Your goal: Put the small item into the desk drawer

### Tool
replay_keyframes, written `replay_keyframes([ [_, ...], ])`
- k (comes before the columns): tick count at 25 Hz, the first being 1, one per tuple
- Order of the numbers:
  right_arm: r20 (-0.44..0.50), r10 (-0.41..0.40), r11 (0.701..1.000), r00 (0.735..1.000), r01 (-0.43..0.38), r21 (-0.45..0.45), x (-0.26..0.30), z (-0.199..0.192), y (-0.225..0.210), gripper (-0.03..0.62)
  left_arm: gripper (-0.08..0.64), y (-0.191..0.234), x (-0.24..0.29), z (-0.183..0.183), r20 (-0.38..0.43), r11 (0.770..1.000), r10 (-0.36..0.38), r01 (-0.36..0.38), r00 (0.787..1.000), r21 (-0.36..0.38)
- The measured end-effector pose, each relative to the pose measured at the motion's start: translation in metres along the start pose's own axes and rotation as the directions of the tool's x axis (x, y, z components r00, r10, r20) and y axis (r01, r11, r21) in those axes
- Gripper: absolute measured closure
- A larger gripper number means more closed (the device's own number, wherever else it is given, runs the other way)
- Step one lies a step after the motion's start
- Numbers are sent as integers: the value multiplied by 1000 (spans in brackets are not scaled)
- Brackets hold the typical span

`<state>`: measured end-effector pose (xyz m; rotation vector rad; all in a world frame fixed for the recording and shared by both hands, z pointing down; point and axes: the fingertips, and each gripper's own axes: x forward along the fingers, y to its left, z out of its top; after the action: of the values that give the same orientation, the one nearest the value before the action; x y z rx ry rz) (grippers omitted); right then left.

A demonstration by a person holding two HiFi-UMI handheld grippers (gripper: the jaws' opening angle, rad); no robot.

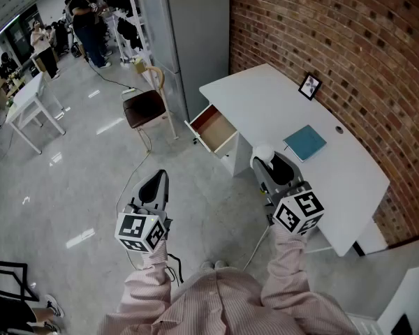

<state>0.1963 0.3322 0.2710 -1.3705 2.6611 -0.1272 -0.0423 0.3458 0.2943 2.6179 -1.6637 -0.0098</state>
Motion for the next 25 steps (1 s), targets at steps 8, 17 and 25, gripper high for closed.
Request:
replay_keyframes([
  [8, 5, 15, 1000, 1000, -15, -8, -4, 4, -10, 433, 560, -8, 3, 5, 22, 1000, 4, -4, 1000, -5],
  [17, 46, 67, 997, 997, -69, 43, 4, 5, -8, 433, 560, -2, 2, -2, 10, 999, 31, -31, 999, -22],
  [25, 9, 78, 995, 997, -79, 63, 37, -13, -22, 433, 560, 20, 28, -22, -23, 998, 32, -33, 999, -50],
])
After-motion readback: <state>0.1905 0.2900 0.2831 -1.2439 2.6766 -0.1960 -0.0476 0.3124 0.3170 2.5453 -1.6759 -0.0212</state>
